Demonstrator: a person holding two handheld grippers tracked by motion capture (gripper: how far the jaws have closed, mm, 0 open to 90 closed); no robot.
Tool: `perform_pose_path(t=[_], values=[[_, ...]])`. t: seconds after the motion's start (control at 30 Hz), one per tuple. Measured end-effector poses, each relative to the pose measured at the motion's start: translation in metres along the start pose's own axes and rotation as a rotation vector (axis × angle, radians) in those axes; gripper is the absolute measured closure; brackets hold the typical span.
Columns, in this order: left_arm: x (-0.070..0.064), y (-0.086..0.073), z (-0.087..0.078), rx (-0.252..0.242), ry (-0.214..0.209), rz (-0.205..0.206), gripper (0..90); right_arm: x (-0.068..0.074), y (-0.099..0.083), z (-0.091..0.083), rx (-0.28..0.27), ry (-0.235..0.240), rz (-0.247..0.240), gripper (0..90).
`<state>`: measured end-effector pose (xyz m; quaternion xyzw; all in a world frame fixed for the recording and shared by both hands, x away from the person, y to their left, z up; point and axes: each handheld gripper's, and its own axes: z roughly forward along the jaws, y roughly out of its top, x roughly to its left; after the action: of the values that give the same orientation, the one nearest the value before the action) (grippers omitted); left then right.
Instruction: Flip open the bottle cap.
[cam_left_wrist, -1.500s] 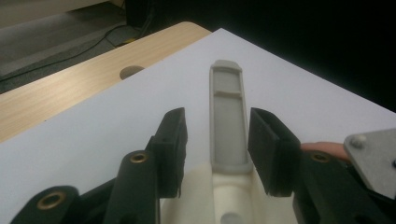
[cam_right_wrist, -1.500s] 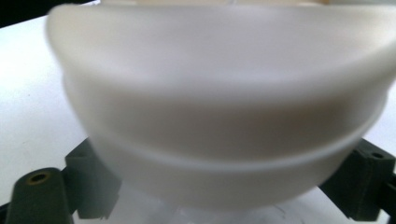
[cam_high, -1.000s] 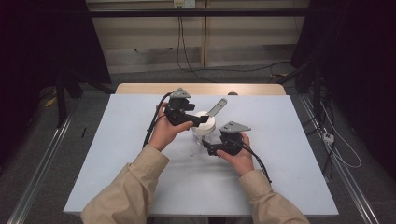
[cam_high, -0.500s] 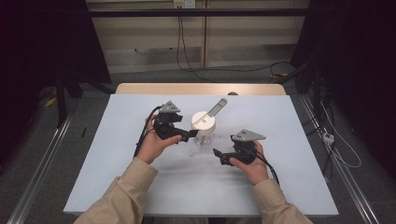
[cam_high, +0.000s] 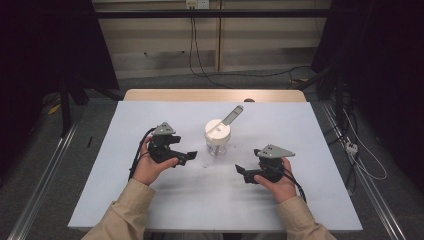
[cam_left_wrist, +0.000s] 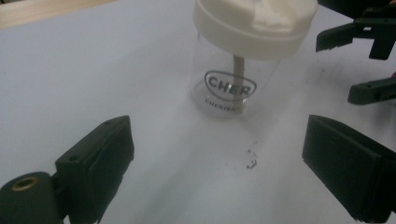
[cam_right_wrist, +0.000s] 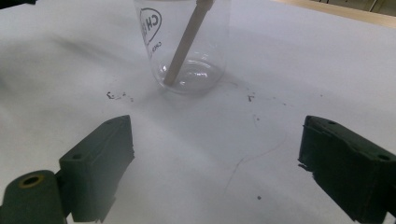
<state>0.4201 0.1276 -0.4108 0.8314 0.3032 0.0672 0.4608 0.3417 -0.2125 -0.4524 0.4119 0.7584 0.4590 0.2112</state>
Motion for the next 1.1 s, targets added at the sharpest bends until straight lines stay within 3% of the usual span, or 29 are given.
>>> perform_pose_path(t=[0.2,0.37,1.1], values=[[0.003,-0.012,-0.007,-0.011,-0.011,-0.027,8.0,-0.001,-0.004,-0.007,-0.002,-0.004,-0.005,9.7],[0.002,-0.018,-0.011,-0.011,-0.004,-0.008,8.0,-0.002,-0.007,-0.012,0.001,-0.005,-0.006,9.6],[0.012,-0.045,-0.039,-0.022,0.028,0.001,7.8,-0.009,-0.019,-0.033,0.000,-0.026,-0.004,9.4]])
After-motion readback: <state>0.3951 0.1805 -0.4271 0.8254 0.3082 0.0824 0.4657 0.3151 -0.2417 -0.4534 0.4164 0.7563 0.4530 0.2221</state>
